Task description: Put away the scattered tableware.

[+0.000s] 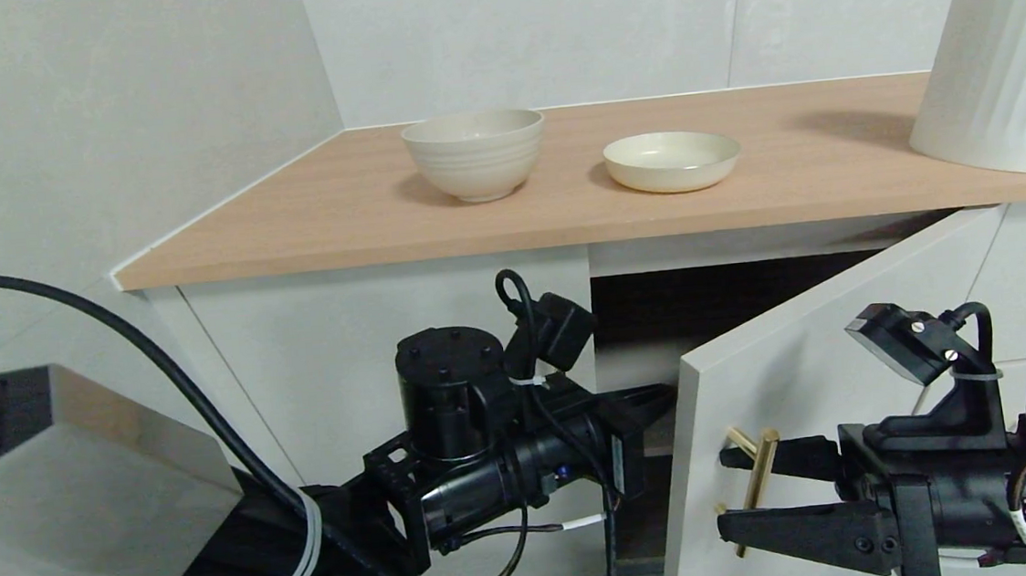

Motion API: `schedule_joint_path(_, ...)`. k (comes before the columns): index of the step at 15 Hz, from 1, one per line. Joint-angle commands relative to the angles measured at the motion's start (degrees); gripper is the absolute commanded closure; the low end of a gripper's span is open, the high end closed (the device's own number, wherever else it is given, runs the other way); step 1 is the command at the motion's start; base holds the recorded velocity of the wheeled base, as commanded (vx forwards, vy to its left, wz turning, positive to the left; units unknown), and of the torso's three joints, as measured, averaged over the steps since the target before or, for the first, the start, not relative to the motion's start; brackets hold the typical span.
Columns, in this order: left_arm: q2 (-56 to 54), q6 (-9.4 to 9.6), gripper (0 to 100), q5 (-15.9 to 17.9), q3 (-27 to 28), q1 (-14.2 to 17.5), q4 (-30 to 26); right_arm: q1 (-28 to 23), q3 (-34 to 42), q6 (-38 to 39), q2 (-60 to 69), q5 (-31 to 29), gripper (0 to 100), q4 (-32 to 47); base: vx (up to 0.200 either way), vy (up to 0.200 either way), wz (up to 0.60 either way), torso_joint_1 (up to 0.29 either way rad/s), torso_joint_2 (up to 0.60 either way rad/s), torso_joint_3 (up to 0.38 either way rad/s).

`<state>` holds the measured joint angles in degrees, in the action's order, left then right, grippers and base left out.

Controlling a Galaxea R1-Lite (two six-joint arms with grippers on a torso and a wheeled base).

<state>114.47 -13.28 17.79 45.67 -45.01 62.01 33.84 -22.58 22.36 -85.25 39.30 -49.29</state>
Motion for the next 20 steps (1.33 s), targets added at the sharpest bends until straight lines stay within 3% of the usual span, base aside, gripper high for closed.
schedule_joint_path(1, -0.2, -0.08, 100, 0.1, 0.2, -1.2, 0.0, -0.3, 0.0, 0.0, -0.1, -0.1, 0, 0.0, 0.0, 0.0, 0.0, 0.0, 0.0, 0.0)
schedule_joint_path(5, 0.5, -0.08, 100, 0.1, 1.8, -3.3, -0.1, -3.9, -0.1, 0.0, -0.2, -0.2, 0, -0.4, 0.0, 0.0, 0.0, 0.0, 0.0, 0.0)
schedule_joint_path(10, 1.6, -0.08, 100, 0.1, 3.4, -3.3, -0.2, -10.5, -1.4, -0.9, -2.4, -0.4, 0, -0.4, 0.0, 0.0, 0.0, 0.0, 0.0, 0.0)
schedule_joint_path(12, 1.9, -0.17, 100, 0.1, 3.4, -3.3, -0.2, -12.1, -1.4, -5.3, -1.9, -2.0, 0, -0.2, 0.0, 0.0, 0.0, 0.0, 0.0, 0.0)
schedule_joint_path(13, 2.2, -0.17, 100, 0.1, 3.3, -3.3, -0.2, -12.1, -1.2, -10.7, 0.3, -5.9, 0, 0.9, 0.0, 0.0, 0.0, 0.0, 0.0, 0.0)
schedule_joint_path(15, 2.4, -0.17, 100, 0.1, 3.3, -3.3, -0.2, -11.0, -1.2, -11.5, 4.5, -9.6, 0, 5.3, 0.0, 0.0, 0.0, 0.0, 0.0, 0.0)
schedule_joint_path(16, 2.6, -0.17, 100, 0.1, 3.3, -3.3, -0.1, -10.0, -1.3, -12.0, 13.8, -10.0, 0, 17.5, 0.0, 0.0, 0.0, 0.0, 0.0, 0.0)
schedule_joint_path(17, 2.5, -0.17, 100, 0.1, 3.3, -3.3, -0.1, -9.4, -1.4, -13.7, 18.2, -10.1, 0, 23.2, 0.0, 0.0, 0.0, 0.0, 0.0, 0.0)
schedule_joint_path(20, 2.7, -0.17, 100, 0.1, 3.2, -3.3, -0.1, -9.2, -1.1, -14.9, 24.9, -10.5, 0, 31.2, 0.0, 0.0, 0.0, 0.0, 0.0, 0.0)
